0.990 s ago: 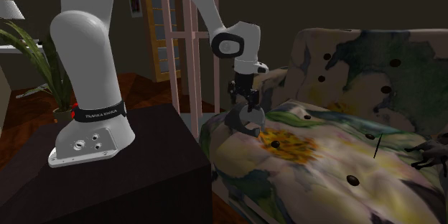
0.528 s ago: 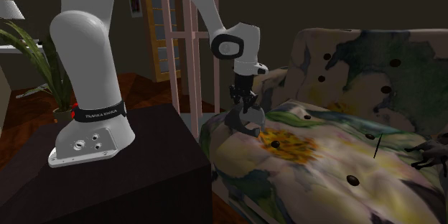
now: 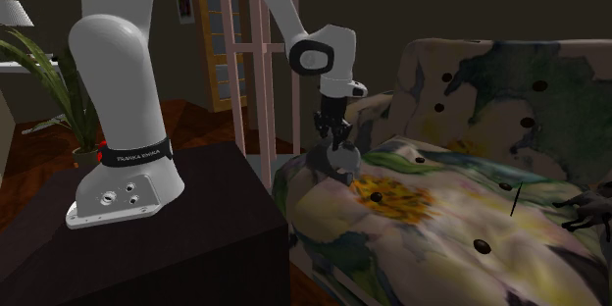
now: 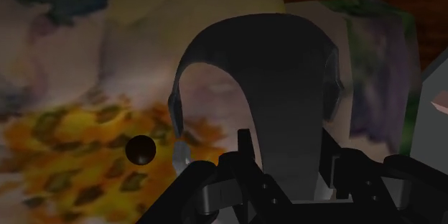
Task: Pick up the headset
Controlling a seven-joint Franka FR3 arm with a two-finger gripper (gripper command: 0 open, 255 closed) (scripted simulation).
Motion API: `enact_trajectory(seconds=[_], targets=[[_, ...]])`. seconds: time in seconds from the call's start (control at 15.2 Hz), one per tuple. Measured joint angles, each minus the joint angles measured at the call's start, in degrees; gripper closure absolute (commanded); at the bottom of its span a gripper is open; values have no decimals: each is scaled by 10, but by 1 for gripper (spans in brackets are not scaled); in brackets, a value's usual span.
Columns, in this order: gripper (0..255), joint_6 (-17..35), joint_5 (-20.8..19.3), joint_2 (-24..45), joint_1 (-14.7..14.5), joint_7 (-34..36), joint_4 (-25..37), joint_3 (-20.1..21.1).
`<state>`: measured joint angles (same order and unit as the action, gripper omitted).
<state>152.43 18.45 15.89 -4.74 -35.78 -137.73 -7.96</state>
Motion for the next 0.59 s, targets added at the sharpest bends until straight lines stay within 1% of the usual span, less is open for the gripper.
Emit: enact_trajectory(seconds=[0.59], targets=[[255, -62, -44, -71, -10, 36, -6, -19]])
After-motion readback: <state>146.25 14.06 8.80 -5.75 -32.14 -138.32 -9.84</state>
